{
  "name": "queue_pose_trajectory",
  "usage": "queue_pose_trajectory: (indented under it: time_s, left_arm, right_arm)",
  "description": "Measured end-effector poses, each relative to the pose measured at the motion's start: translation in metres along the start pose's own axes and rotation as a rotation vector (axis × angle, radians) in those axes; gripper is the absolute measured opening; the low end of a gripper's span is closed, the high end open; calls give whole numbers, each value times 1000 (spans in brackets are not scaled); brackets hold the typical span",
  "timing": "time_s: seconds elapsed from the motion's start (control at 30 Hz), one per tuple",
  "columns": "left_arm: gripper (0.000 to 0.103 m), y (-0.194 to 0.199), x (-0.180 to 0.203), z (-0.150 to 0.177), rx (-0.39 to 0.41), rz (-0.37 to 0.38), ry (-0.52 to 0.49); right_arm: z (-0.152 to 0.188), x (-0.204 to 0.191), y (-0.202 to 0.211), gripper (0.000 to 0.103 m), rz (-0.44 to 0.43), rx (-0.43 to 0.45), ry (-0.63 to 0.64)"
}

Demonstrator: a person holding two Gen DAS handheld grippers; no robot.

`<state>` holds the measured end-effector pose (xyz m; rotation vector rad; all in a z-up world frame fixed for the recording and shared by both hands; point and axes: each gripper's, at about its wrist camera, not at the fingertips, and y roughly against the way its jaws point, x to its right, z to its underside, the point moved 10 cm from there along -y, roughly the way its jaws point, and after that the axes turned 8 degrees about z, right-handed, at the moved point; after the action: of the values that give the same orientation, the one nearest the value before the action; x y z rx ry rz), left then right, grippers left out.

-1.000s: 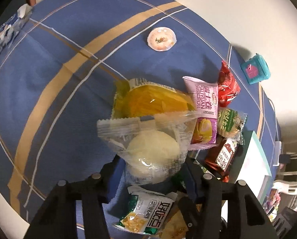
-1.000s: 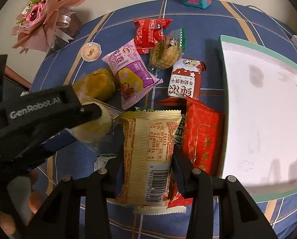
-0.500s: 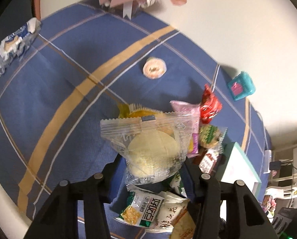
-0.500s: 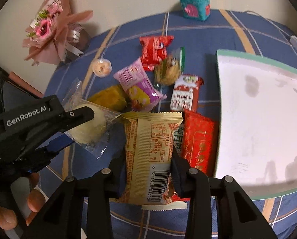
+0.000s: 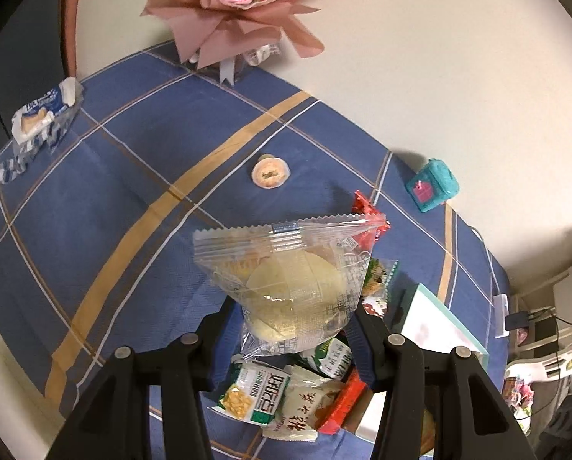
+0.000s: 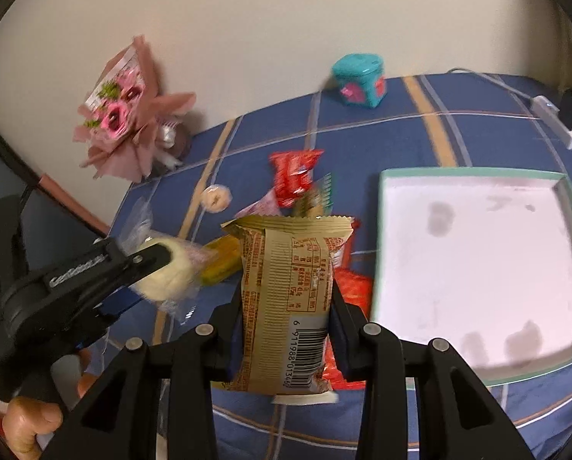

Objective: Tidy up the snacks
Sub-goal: 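Carry the cream bun and beige cake pack into the white tray and release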

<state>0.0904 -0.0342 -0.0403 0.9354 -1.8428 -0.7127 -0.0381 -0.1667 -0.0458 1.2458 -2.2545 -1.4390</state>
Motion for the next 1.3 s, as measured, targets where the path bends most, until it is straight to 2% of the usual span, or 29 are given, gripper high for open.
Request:
queue_pose_trajectory:
  time_s: [0.27, 0.77, 0.97, 1.3]
  left_arm:
    - [54, -11, 38, 24, -38, 19, -74]
    - [55, -47, 149, 96, -160, 89, -341]
    - [55, -66, 176, 122, -206, 86, -434]
    - [55, -105, 193, 136, -231, 60, -537]
  right_arm:
    - [-15, 88, 7, 39, 124, 20, -176]
    - [-10, 250, 34, 39, 250, 61, -494]
    - [-2, 280, 32, 39, 267, 46, -545]
    - [-9, 276, 2, 39, 304, 37, -482]
